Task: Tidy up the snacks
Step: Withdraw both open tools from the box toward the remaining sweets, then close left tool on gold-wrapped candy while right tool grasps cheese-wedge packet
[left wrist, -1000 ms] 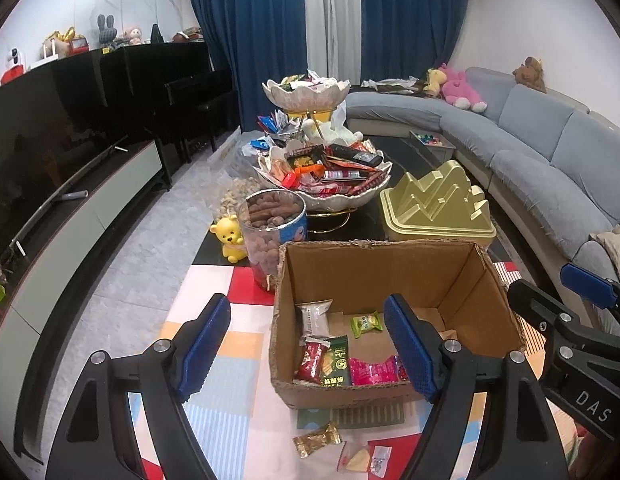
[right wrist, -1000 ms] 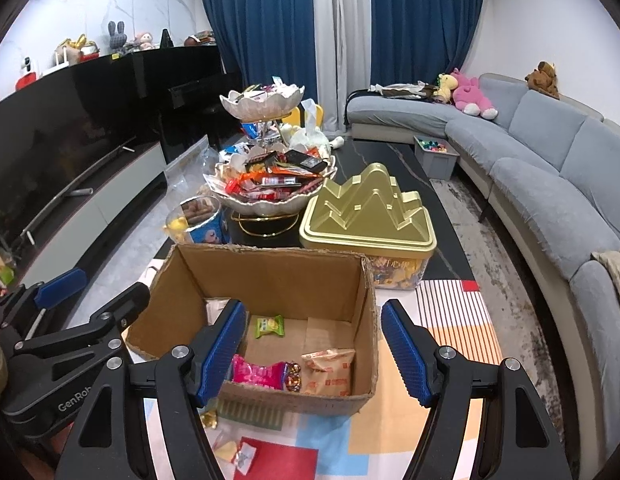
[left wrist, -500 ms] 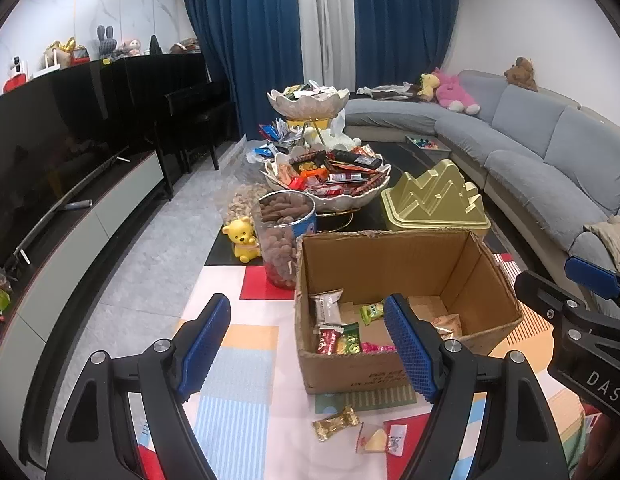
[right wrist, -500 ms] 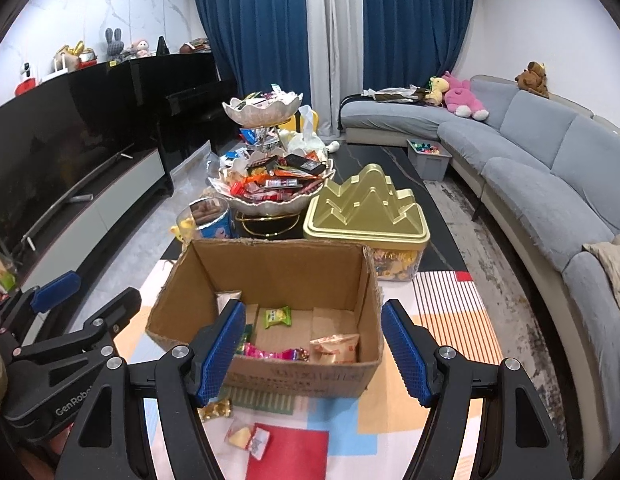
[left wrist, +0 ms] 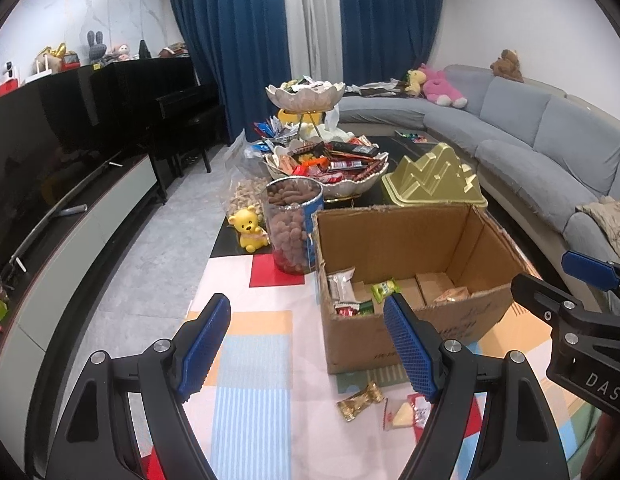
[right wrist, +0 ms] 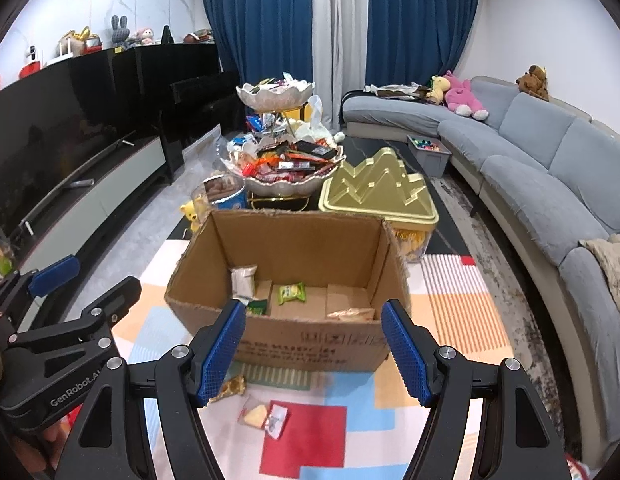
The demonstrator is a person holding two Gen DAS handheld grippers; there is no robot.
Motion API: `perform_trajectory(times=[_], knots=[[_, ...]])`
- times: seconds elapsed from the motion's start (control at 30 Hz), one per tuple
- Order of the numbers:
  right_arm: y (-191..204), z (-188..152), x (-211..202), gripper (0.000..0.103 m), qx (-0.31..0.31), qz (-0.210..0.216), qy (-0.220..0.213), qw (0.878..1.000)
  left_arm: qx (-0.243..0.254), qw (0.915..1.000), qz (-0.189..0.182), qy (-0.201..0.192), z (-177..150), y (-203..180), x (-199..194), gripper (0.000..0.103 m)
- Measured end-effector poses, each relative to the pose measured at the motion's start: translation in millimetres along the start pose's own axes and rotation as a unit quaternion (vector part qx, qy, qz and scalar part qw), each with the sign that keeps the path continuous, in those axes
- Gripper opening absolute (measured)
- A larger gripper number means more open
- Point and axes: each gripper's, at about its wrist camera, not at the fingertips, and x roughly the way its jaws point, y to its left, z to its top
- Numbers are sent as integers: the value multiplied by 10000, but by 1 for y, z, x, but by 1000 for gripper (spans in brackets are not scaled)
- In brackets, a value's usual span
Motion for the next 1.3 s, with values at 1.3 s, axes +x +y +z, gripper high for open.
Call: perform_trajectory(times=[1.3], knots=[[43, -96, 73, 71, 201, -215, 1510, 9881, 1990, 9625, -1765, 538, -99, -10, 74, 76]])
